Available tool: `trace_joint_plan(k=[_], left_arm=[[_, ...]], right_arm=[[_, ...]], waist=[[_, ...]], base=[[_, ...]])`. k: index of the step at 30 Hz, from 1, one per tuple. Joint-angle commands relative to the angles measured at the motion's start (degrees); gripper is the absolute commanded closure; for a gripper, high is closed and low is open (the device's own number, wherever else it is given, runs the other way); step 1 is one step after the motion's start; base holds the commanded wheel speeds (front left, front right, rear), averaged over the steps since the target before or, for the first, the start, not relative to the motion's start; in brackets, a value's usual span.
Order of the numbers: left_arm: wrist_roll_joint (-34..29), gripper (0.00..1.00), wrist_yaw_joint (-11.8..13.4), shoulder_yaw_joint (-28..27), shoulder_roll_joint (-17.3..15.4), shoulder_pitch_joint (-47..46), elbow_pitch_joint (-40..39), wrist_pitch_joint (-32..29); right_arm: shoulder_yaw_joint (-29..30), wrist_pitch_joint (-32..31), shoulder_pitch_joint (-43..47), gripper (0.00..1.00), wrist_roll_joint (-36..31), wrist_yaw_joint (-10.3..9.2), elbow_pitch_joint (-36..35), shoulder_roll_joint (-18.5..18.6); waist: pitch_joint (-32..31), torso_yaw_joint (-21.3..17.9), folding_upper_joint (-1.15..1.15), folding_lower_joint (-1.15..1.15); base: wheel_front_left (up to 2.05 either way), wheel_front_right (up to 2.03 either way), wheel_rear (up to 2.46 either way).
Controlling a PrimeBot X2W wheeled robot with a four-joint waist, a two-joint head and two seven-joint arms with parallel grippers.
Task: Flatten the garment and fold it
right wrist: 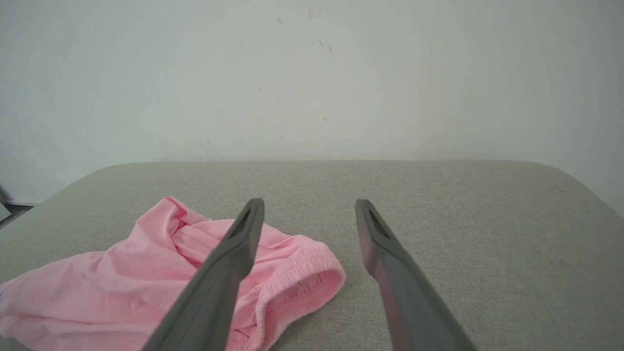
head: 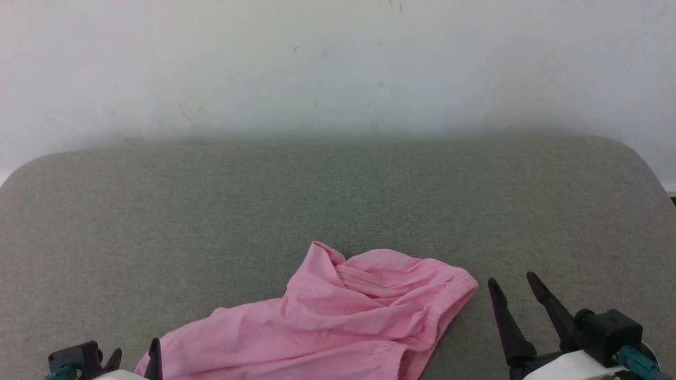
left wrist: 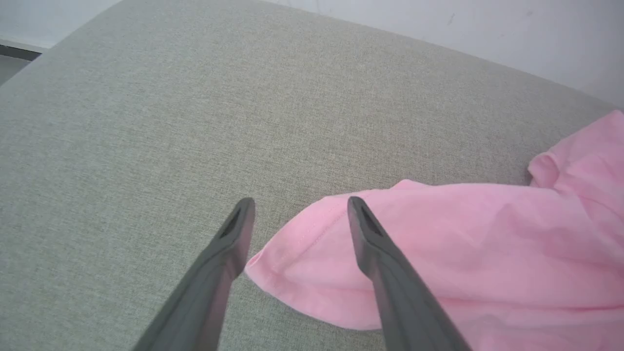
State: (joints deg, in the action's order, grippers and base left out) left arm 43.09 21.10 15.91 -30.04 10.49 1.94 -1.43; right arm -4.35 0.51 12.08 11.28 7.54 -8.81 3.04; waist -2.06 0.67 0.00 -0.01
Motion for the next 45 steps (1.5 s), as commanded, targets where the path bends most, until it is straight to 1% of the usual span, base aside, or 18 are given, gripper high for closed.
trace_joint_plan(k=[1, 4, 9, 12, 16, 19, 24, 27, 28, 30, 33, 36, 40, 43, 45], left_arm=[[-0.31, 0.00, -0.44, -0.34, -0.22, -0.56, 0.17, 0.10], [0.78, 0.00, -2.16, -0.10, -2.36, -0.66, -0.60, -2.85], [3.97, 0.00, -5.48, 0.46, -6.95, -1.94, -1.67, -11.32], [6.75, 0.00, -7.63, 0.19, -8.07, -3.00, -1.13, -14.73], [9.96, 0.00, -10.82, 0.96, -8.58, -4.16, 2.41, -18.84], [10.96, 0.00, -12.45, 1.87, -8.18, -5.42, 6.17, -20.43], [10.87, 0.00, -14.04, 4.47, -6.57, -8.24, 12.69, -22.81], [11.22, 0.00, -16.13, 7.93, -5.28, -9.46, 15.67, -27.42], [11.37, 0.30, -16.78, 8.83, -4.75, -9.91, 16.36, -28.55], [12.09, 1.00, -17.69, 9.70, -3.77, -10.54, 17.40, -30.02], [12.12, 1.00, -18.56, 10.06, -2.99, -11.05, 18.45, -29.46], [11.55, 1.00, -18.98, 9.65, -2.53, -11.37, 18.71, -26.85], [10.20, 1.00, -18.03, 8.76, -2.68, -11.12, 16.87, -23.20], [9.41, 1.00, -16.88, 7.86, -3.00, -10.79, 14.41, -20.90], [8.88, 1.00, -16.01, 7.37, -3.34, -10.44, 12.46, -19.81]], right_arm=[[-0.02, -0.19, 0.59, 0.00, 0.53, -0.05, 0.08, -0.16], [0.03, -0.46, 0.94, 0.00, 0.78, -0.05, -0.04, -0.16], [-0.36, -0.86, 1.37, 0.00, 0.98, -0.05, -0.17, -0.16], [-0.96, -1.01, 1.10, 0.00, 1.00, -0.05, -0.10, -0.16], [-1.53, -1.18, 0.57, 0.00, 1.05, -0.05, 0.06, -0.16], [-1.71, -1.36, 0.23, 0.00, 1.07, -0.05, 0.25, -0.16], [-2.05, -1.92, -0.18, 0.00, 1.36, -0.05, 0.74, -0.16], [-2.71, -3.11, -0.45, 0.00, 1.34, -0.05, 1.22, -0.16], [-3.02, -3.84, -0.43, 0.00, 1.45, -0.05, 1.47, -0.16], [-3.91, -5.65, -0.35, 0.00, 1.59, -0.05, 1.94, -0.16], [-6.31, -9.83, -0.20, 0.00, 2.19, -0.05, 2.92, 0.14], [-9.87, -15.09, -0.49, 0.00, 3.71, -0.05, 4.19, 1.82], [-16.58, -22.35, -1.84, 0.00, 6.24, -0.05, 6.50, 4.93], [-21.25, -24.96, -3.73, 0.00, 7.99, -0.05, 8.09, 6.53], [-23.88, -25.58, -5.32, 0.00, 8.72, -0.05, 9.56, 7.05]], waist=[[-0.18, 0.09, 0.00, 0.01], [-0.36, 0.32, 0.00, 0.01], [-0.04, 0.57, 0.00, 0.01], [0.55, 0.13, 0.00, 0.01], [1.59, -0.71, 0.00, 0.01], [2.46, -1.36, 0.00, 0.01], [3.37, -2.05, 0.00, 0.01], [3.55, -2.49, 0.00, 0.01], [3.52, -2.55, 0.00, 0.01], [3.30, -2.64, 0.00, 0.01], [2.91, -2.67, 0.00, 0.01], [2.47, -2.54, 0.00, 0.01], [1.94, -2.03, 0.00, 0.01], [1.78, -1.43, 0.00, 0.01], [1.82, -1.05, 0.00, 0.01]], base=[[0.00, 0.00, 0.00], [0.00, 0.00, 0.00], [0.00, 0.00, 0.00], [0.00, 0.00, 0.00], [0.00, 0.00, 0.00], [0.00, 0.00, 0.00], [0.00, 0.00, 0.00], [0.00, 0.00, 0.00], [0.00, 0.00, 0.00], [0.00, 0.00, 0.00], [0.00, 0.00, 0.00], [0.00, 0.00, 0.00], [0.00, 0.00, 0.00], [0.00, 0.00, 0.00], [0.00, 0.00, 0.00]])
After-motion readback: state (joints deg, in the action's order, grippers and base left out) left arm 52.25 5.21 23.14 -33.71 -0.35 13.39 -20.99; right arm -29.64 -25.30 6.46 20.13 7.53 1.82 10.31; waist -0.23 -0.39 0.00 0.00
